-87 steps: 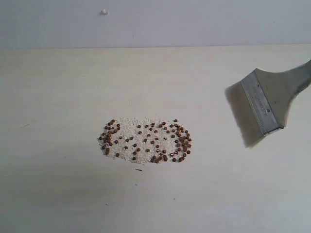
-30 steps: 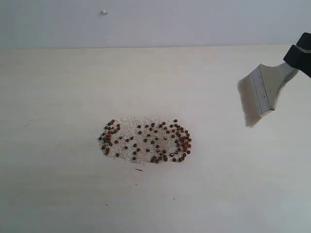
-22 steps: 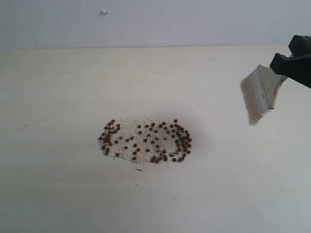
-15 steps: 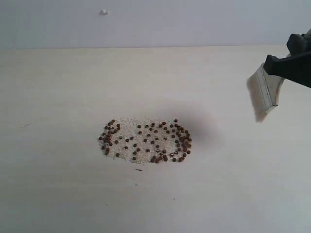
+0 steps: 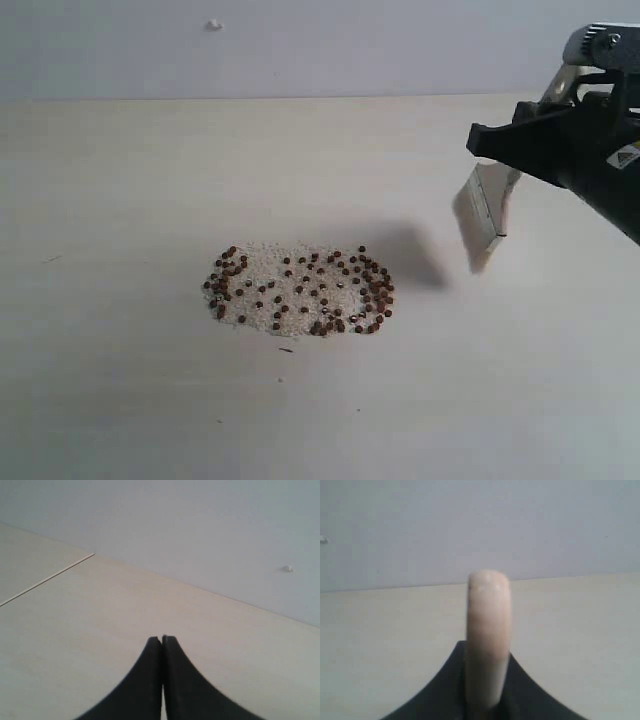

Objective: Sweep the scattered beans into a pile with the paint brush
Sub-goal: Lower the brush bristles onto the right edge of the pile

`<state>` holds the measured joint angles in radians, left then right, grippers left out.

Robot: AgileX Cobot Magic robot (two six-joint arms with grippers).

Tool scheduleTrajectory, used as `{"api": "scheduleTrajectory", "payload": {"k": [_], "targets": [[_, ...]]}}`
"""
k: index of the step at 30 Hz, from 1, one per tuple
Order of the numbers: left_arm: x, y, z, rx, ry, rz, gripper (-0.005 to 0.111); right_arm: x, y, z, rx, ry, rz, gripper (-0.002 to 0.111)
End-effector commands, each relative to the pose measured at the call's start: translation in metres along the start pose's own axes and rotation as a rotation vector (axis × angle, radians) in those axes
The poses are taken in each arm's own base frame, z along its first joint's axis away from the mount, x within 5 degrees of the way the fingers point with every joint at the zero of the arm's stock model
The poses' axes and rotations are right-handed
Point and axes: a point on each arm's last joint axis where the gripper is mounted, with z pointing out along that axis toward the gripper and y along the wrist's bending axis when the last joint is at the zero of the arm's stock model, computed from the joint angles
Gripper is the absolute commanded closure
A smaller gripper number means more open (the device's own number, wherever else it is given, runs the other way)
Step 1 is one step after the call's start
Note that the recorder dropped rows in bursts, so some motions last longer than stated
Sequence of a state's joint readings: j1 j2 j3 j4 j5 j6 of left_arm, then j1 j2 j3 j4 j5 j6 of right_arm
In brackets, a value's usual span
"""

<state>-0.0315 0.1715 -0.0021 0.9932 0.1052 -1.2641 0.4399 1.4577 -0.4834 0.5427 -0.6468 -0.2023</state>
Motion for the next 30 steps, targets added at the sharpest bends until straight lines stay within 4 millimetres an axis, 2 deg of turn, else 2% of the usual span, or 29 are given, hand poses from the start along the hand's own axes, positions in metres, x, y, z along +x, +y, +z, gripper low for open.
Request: {"api": "scheduleTrajectory", "payload": {"k": [1,4,7,9,18,25,30], "targets": [[0.001,0.001,-0.001,-0.005,-0.002,-0.006,0.107,-0.007,0.021,0.012,0.014,0.032,-0.118,0.108],[0.001,0.001,-0.001,-0.005,-0.002,-0.006,0.107,-0.007,0.033,0.008,0.026,0.045,-0.162,0.108],[0.001,0.001,-0.001,-0.005,-0.002,-0.006,0.107,0.003,0.035,0.013,0.024,0.102,0.019,0.108],[0.001,0.001,-0.001,-0.005,-0.002,-0.006,0.107,0.008,0.036,0.014,0.02,0.132,0.079,0.108],[0.001,0.001,-0.001,-0.005,-0.002,-0.006,0.107,0.027,0.05,0.018,-0.067,0.212,0.017,0.108],[0.001,0.001,-0.001,-0.005,-0.002,-0.006,0.107,0.028,0.067,0.017,-0.102,0.194,0.063,0.108],[0.001,0.001,-0.001,-0.005,-0.002,-0.006,0.107,0.033,0.074,0.025,-0.106,0.21,0.089,0.108]]}}
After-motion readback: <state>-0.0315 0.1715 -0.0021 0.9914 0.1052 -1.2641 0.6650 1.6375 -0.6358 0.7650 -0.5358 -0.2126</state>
